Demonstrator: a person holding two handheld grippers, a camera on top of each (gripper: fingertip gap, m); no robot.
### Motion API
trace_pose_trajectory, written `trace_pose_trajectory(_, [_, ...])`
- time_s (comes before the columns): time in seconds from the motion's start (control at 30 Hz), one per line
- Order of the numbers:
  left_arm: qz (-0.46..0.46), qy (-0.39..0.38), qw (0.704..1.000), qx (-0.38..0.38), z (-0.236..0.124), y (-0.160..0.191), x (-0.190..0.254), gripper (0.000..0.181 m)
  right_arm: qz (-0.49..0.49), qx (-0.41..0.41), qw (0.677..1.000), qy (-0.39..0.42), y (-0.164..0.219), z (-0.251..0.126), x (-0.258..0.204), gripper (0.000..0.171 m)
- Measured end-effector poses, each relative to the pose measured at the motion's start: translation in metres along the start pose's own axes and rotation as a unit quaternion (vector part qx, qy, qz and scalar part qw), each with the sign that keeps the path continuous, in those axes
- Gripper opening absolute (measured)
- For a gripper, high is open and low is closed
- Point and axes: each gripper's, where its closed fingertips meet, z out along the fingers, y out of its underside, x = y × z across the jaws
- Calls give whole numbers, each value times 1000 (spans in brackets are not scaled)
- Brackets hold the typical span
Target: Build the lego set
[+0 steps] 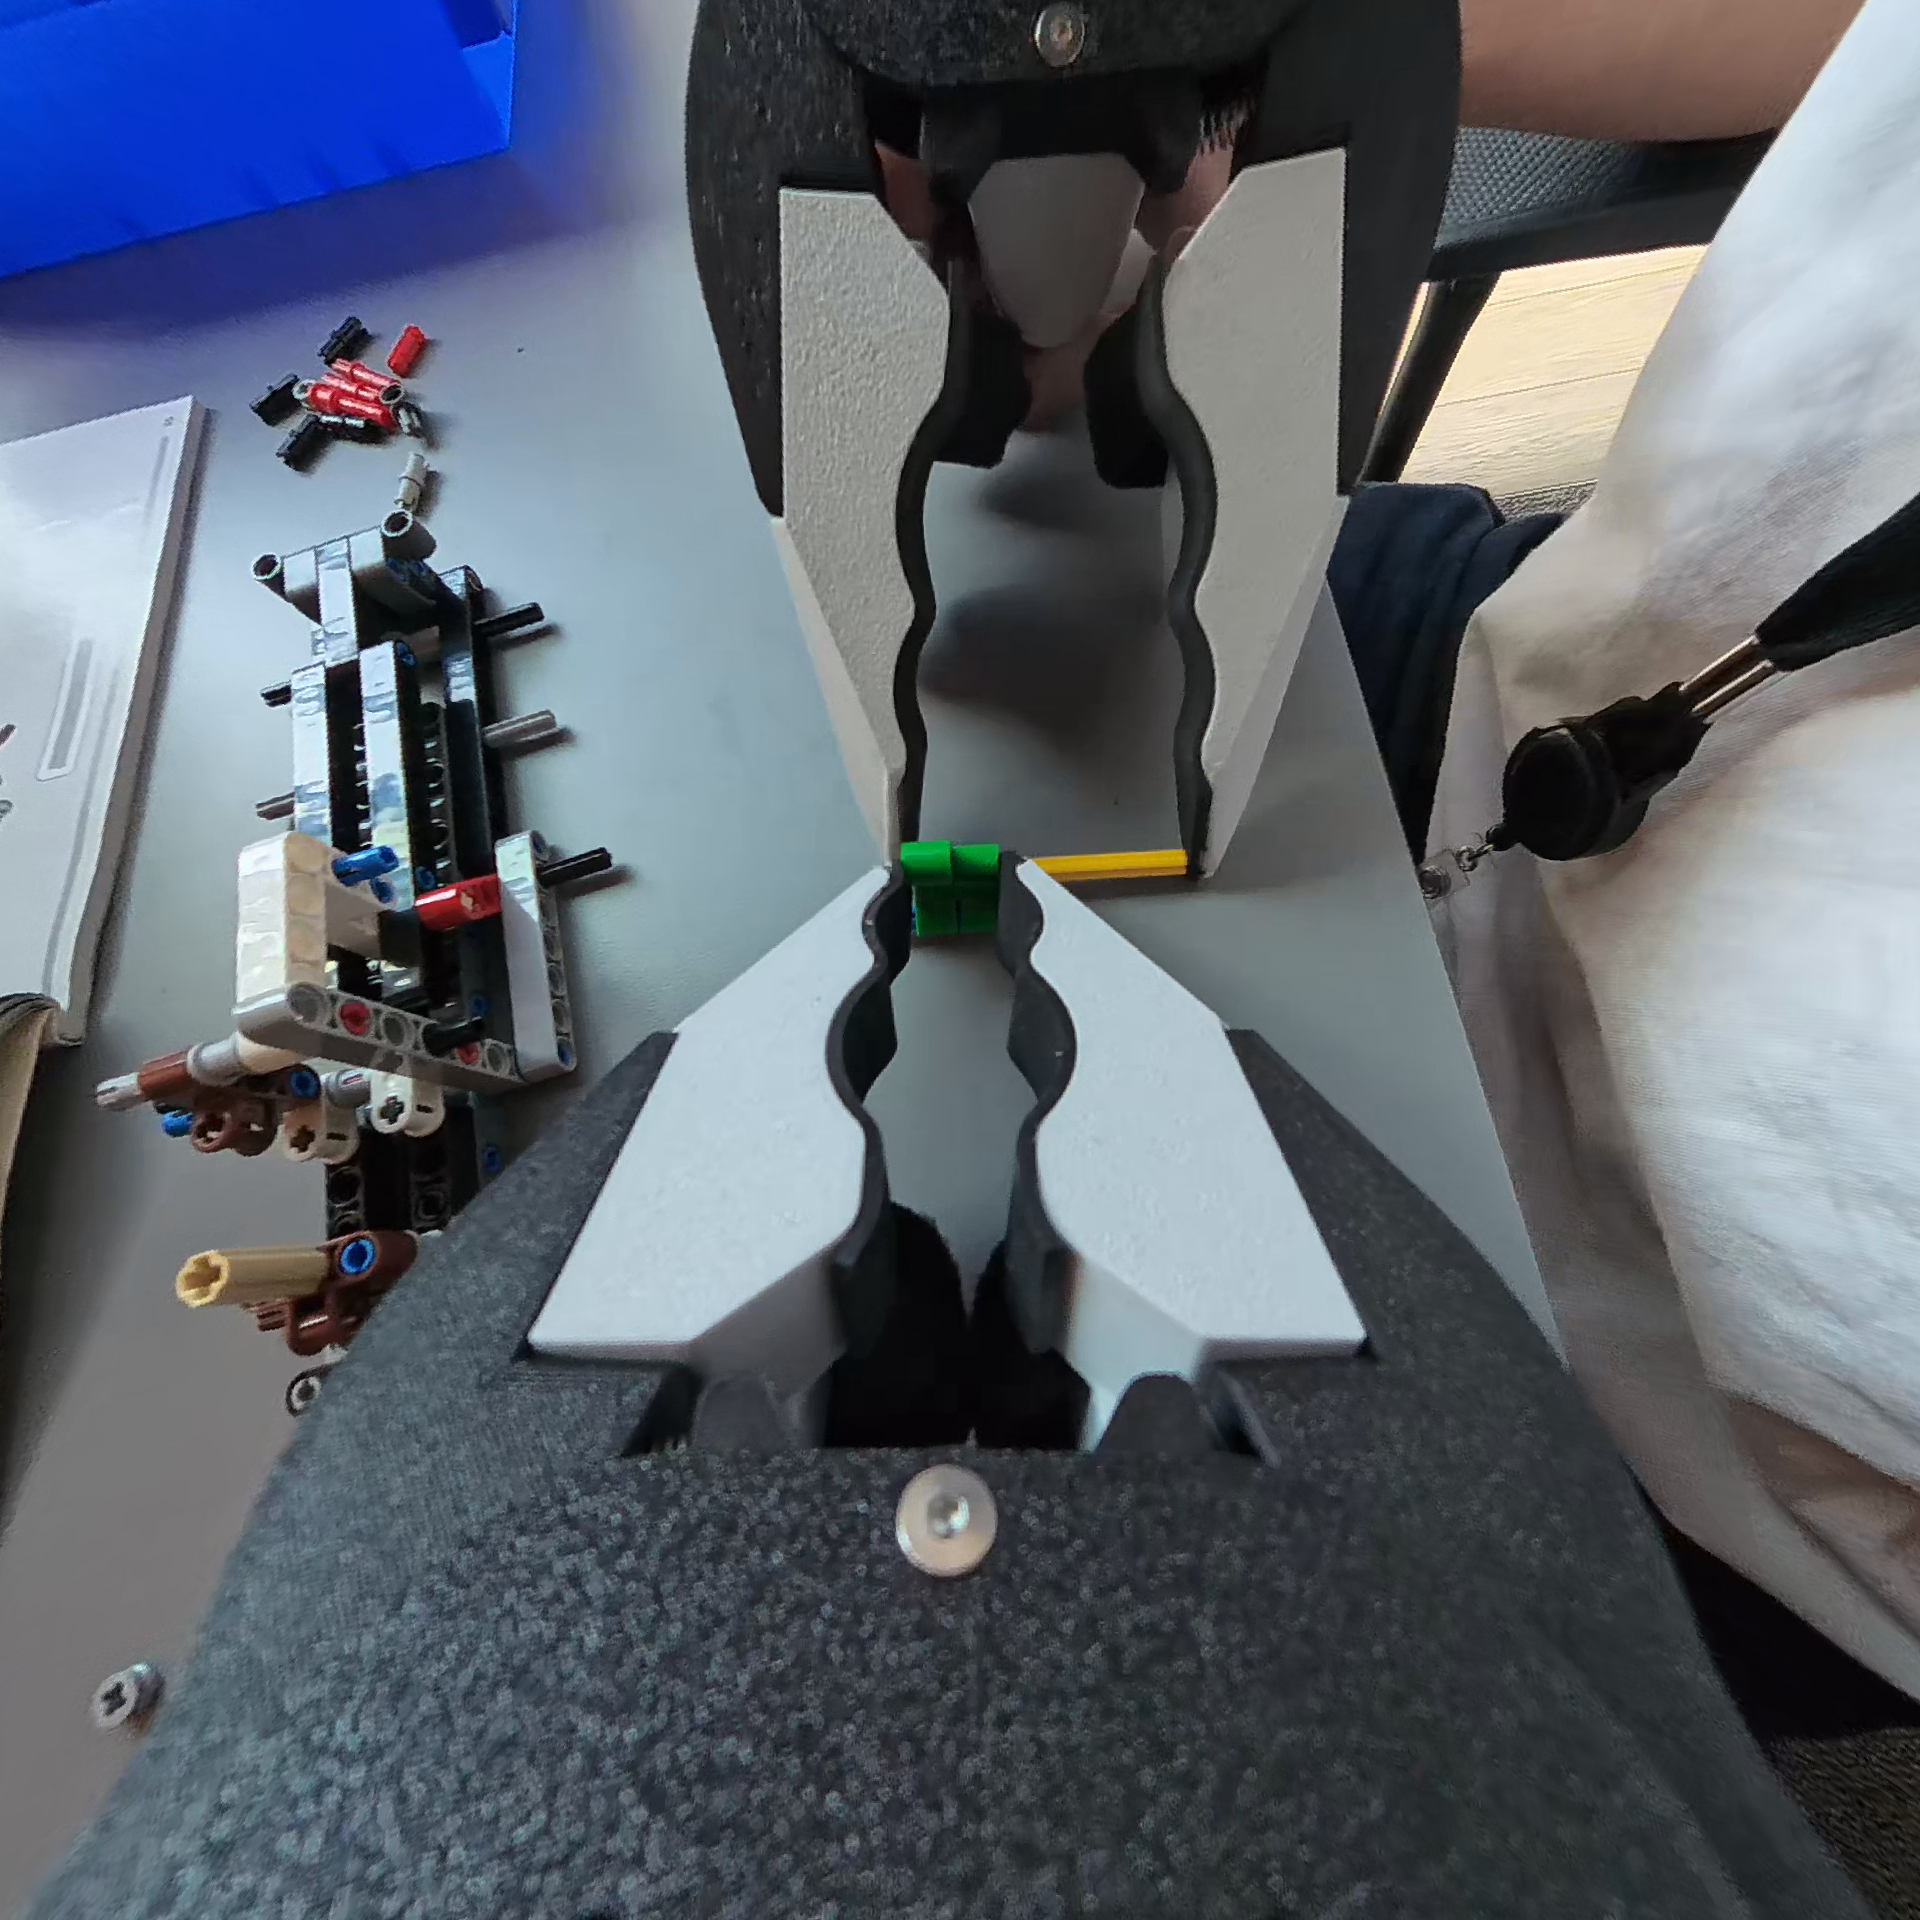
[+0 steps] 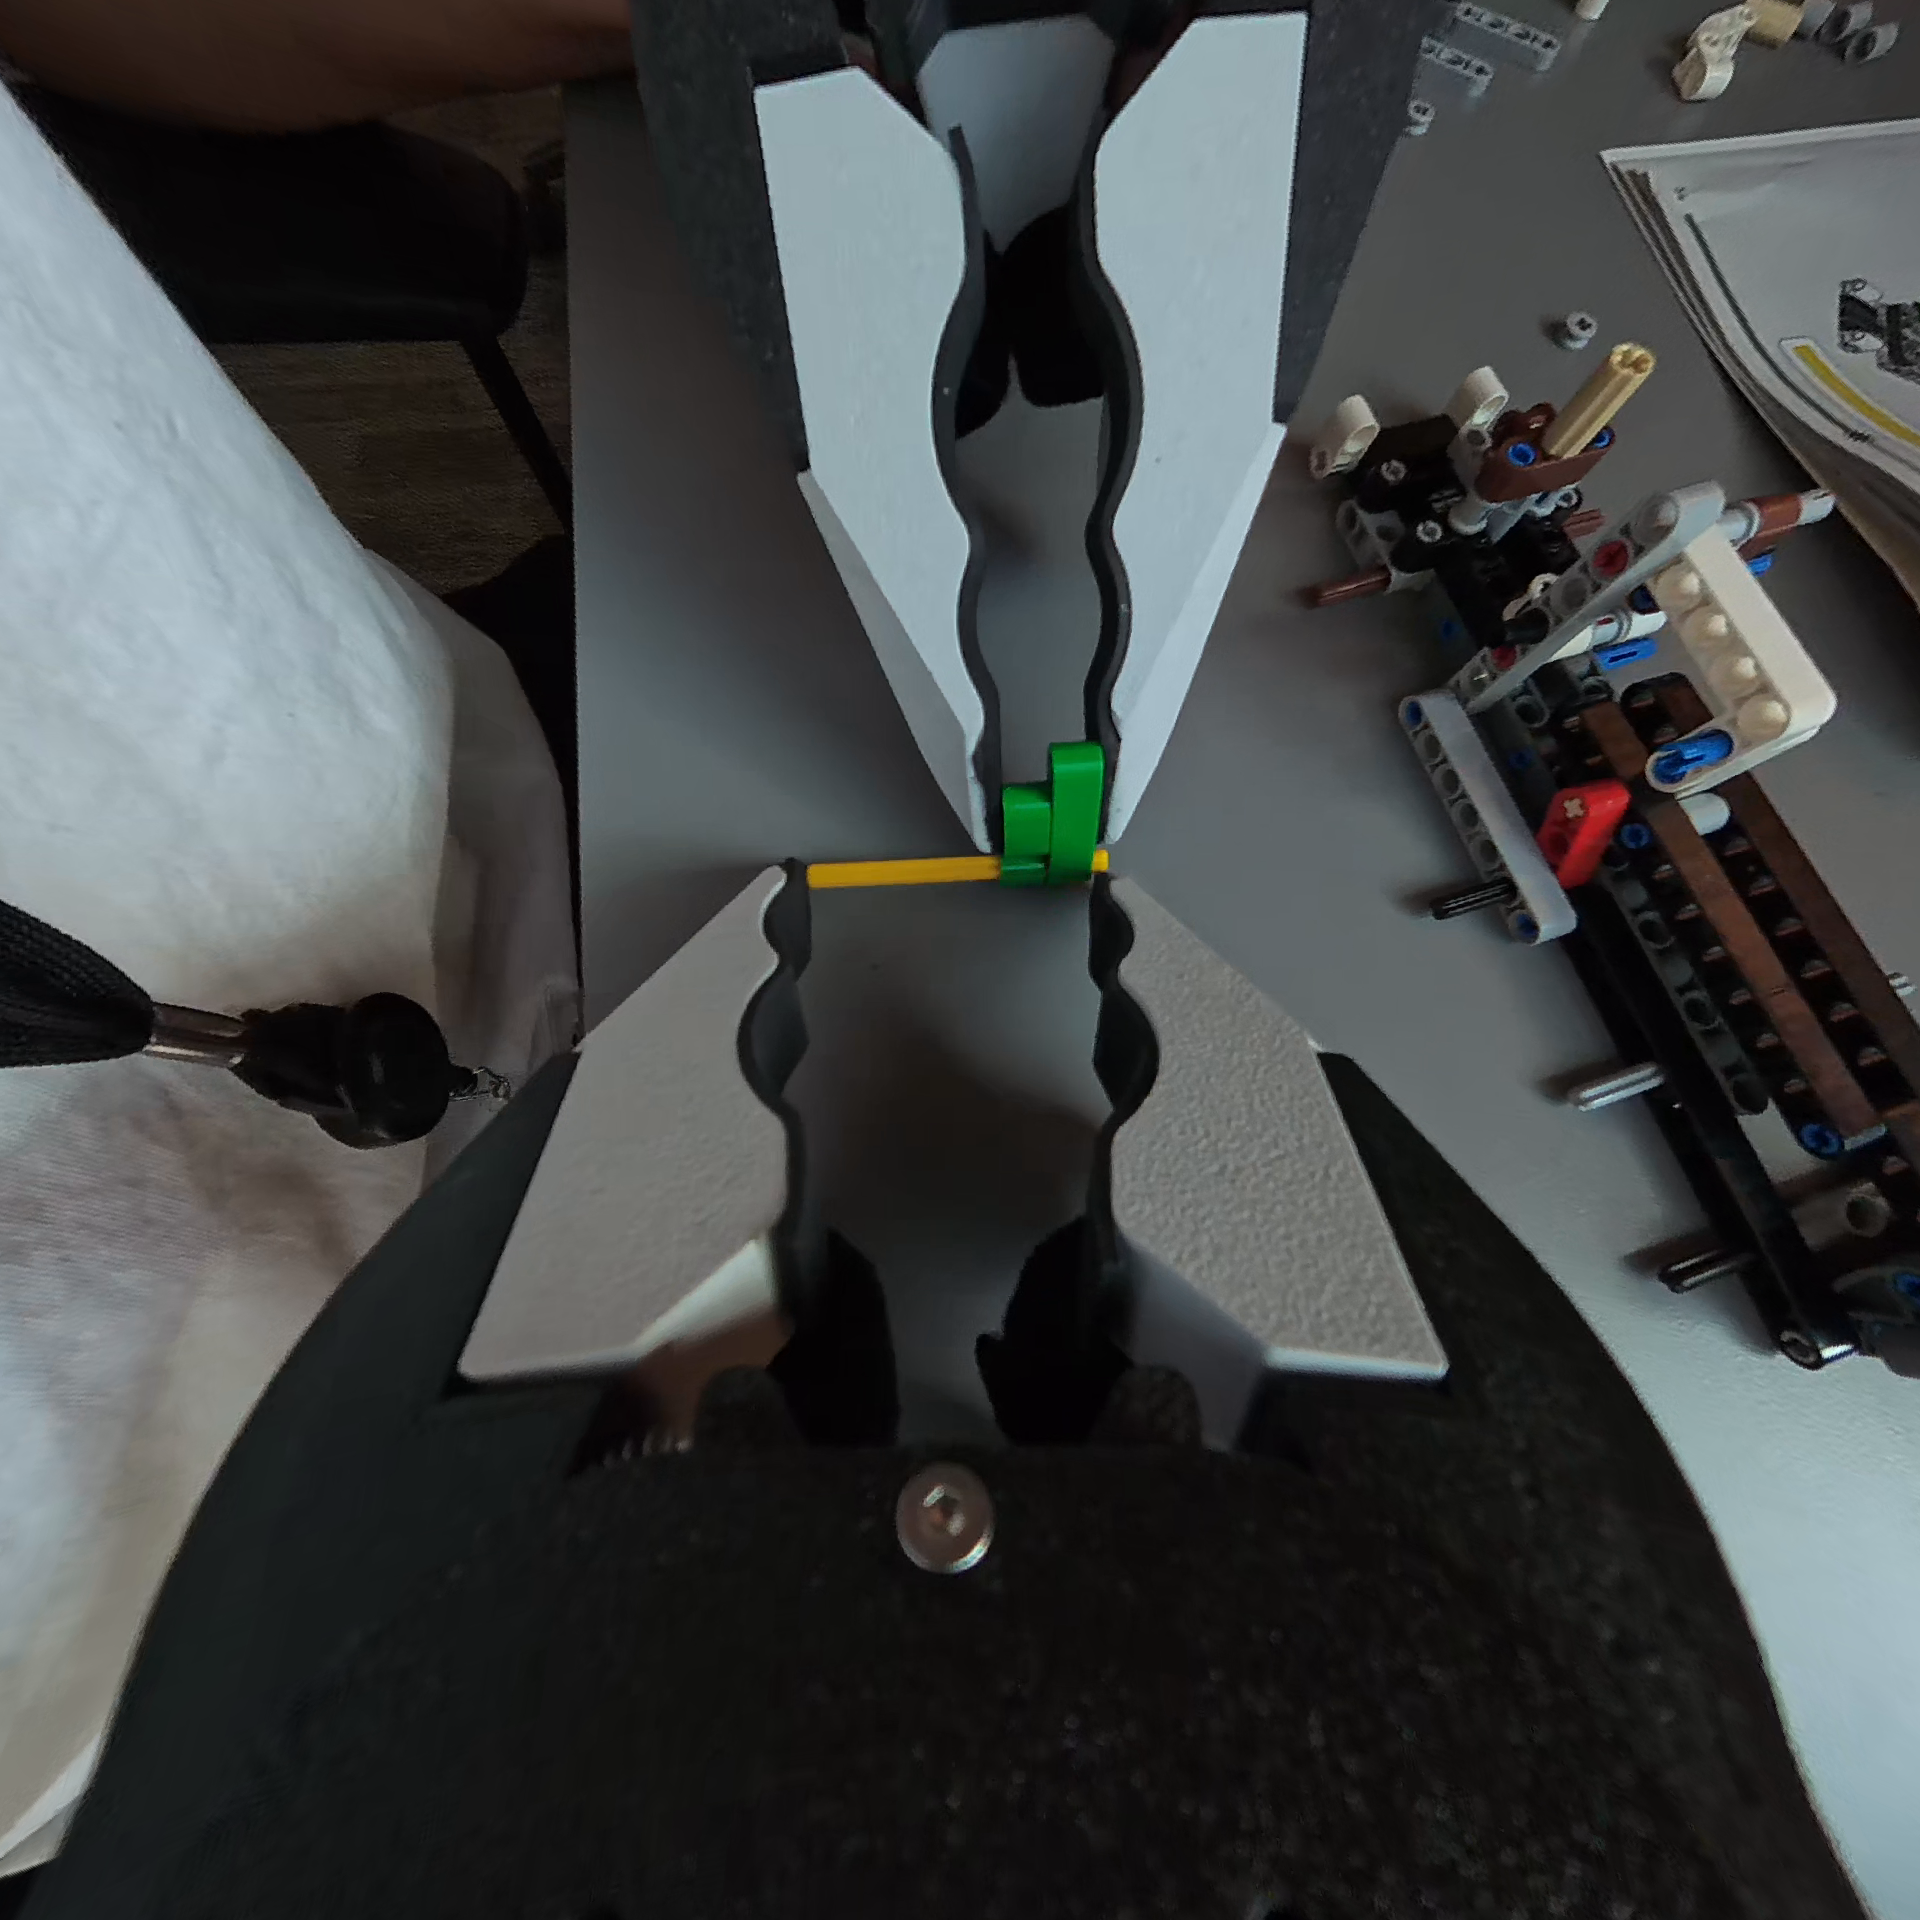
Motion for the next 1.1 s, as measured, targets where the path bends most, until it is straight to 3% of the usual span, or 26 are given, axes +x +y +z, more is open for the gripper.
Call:
trace_pose_trajectory(0.3, [9,-19,1000,-2,0,0,0,15,9,-3,1000,0,1,1,0,51])
trace_pose_trajectory(0.33, [7,-30,1000,-4,-1,1,-3,15,9,-3,1000,-3,1,0,-2,41])
trace_pose_trajectory(0.37, [2,-48,999,-8,-3,4,-9,15,-5,0,1000,-8,0,-1,-5,19])
trace_pose_trajectory(0.43, [0,-42,999,-6,-4,5,-8,15,-29,-1,1000,1,-1,1,-8,15])
trace_pose_trajectory(0.5, [6,-43,999,-5,-4,4,-8,15,-23,0,1000,-1,-1,1,-7,18])
trace_pose_trajectory(0.57, [8,-34,999,-3,-4,4,-5,15,10,-1,1000,-7,0,1,-2,35])
trace_pose_trajectory(0.77, [16,-29,999,-1,-4,3,-2,15,9,18,1000,10,-4,-4,7,46])
trace_pose_trajectory(0.93, [11,-25,1000,-2,-3,3,-2,15,-32,21,999,27,-6,-2,3,44])
trace_pose_trajectory(1.1, [-4,-16,1000,-3,-3,4,-3,15,-45,22,998,27,-6,-3,-2,56])
